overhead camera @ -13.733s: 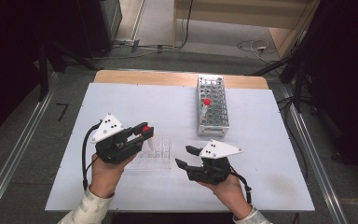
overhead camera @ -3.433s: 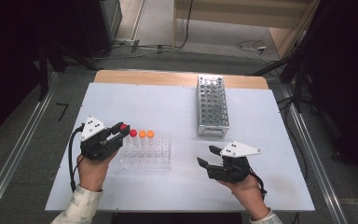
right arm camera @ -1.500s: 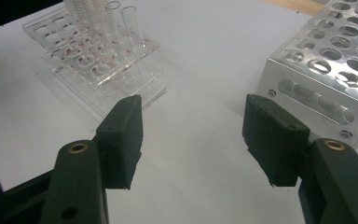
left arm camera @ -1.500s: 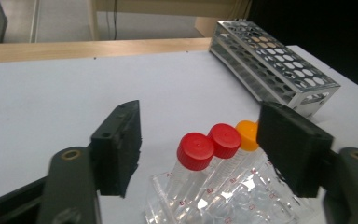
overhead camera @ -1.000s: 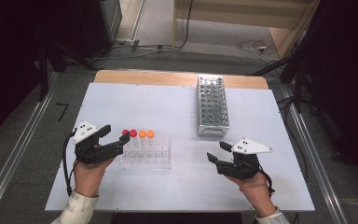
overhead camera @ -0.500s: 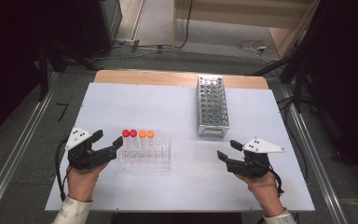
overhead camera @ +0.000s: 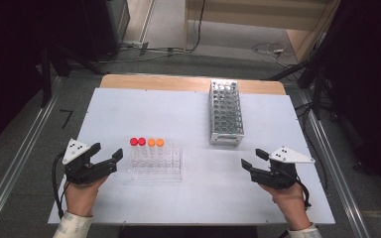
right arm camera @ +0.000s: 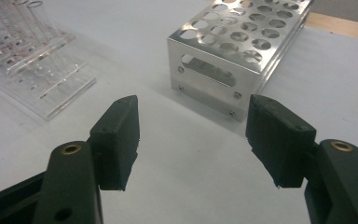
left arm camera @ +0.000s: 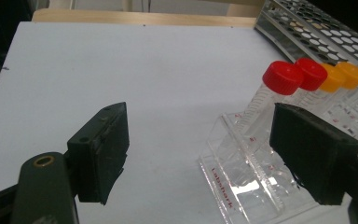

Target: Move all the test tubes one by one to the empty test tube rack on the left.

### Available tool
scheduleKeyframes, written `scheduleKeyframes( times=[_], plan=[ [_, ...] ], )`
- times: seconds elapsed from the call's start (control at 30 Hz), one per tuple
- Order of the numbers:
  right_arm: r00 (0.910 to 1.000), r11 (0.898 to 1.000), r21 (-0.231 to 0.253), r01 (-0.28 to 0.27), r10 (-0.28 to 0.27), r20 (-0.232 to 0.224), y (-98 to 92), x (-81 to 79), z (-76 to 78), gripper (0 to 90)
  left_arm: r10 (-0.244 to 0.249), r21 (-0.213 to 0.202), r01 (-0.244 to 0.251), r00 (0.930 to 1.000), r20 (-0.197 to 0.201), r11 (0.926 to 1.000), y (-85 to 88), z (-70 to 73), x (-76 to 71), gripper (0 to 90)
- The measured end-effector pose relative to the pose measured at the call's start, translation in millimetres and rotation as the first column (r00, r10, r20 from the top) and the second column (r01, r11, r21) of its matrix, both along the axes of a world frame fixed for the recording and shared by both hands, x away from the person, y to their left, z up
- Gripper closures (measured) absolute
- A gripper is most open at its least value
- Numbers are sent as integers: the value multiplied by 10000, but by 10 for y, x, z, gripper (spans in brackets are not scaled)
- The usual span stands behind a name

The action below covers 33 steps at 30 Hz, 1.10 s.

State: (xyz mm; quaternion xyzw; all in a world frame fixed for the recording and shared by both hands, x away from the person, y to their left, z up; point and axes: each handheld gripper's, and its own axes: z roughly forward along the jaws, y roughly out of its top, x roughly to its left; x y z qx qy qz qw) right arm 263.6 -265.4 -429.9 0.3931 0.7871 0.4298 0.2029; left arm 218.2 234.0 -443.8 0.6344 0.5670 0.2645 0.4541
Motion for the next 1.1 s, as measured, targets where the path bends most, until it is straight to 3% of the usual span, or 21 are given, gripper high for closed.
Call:
scheduleKeyframes(
  times=[0.33, 1.1],
  plan=[
    [9995, 9995, 67, 321, -321, 30, -171, -6, -7, 321, 146, 10, -146, 9997, -187, 9999, 48, -79, -21, 178],
    [9958, 9955, 241, 915, -916, 36, -540, -60, -33, 320, 359, -65, -360, 9993, -144, 9993, 118, -149, -132, 165]
  ],
)
